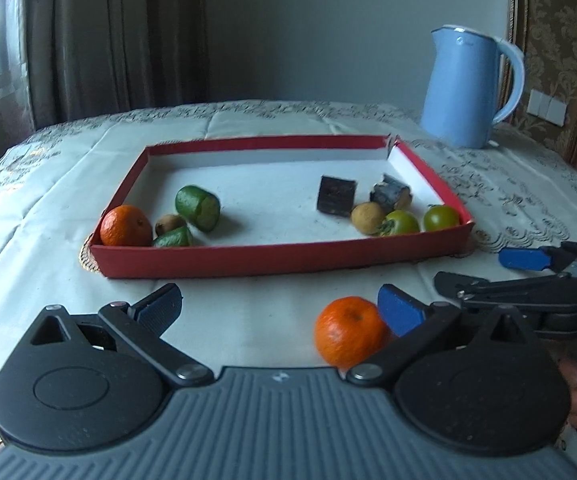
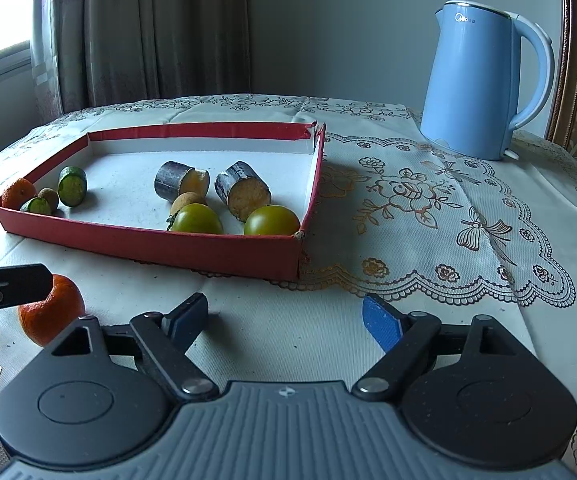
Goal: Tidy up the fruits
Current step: 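Approach and grasp the tangerine on the cloth with the left gripper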
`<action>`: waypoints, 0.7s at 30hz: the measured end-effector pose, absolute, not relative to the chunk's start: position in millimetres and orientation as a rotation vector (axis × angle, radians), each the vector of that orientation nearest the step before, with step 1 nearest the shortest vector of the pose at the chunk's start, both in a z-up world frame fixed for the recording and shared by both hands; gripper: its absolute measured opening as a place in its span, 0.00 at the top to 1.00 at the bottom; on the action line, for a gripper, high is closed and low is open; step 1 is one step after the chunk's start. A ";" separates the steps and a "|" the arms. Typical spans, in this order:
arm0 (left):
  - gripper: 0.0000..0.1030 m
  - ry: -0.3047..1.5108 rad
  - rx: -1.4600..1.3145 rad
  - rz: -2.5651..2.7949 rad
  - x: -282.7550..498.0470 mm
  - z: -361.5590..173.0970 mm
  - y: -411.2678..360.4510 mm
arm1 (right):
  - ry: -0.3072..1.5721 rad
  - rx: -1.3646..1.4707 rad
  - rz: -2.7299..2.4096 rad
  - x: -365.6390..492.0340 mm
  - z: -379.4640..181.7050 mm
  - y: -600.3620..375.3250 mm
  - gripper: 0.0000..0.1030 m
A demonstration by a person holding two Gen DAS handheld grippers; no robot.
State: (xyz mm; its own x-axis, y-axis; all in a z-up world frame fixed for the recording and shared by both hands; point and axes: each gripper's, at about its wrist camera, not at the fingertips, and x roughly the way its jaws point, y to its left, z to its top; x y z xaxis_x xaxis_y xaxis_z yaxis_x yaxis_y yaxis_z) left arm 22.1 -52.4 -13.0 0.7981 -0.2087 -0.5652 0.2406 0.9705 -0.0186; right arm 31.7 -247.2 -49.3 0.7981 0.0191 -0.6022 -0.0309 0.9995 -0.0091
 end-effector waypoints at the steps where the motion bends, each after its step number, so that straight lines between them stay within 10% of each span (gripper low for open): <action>1: 0.00 0.595 0.058 -0.246 22.2 -12.6 -53.4 | 0.646 -0.019 0.027 31.7 -49.4 -247.2 0.18; 21: 0.08 0.637 0.088 -0.311 30.1 -29.4 -64.7 | 0.647 -0.019 0.027 32.0 -49.5 -247.2 0.17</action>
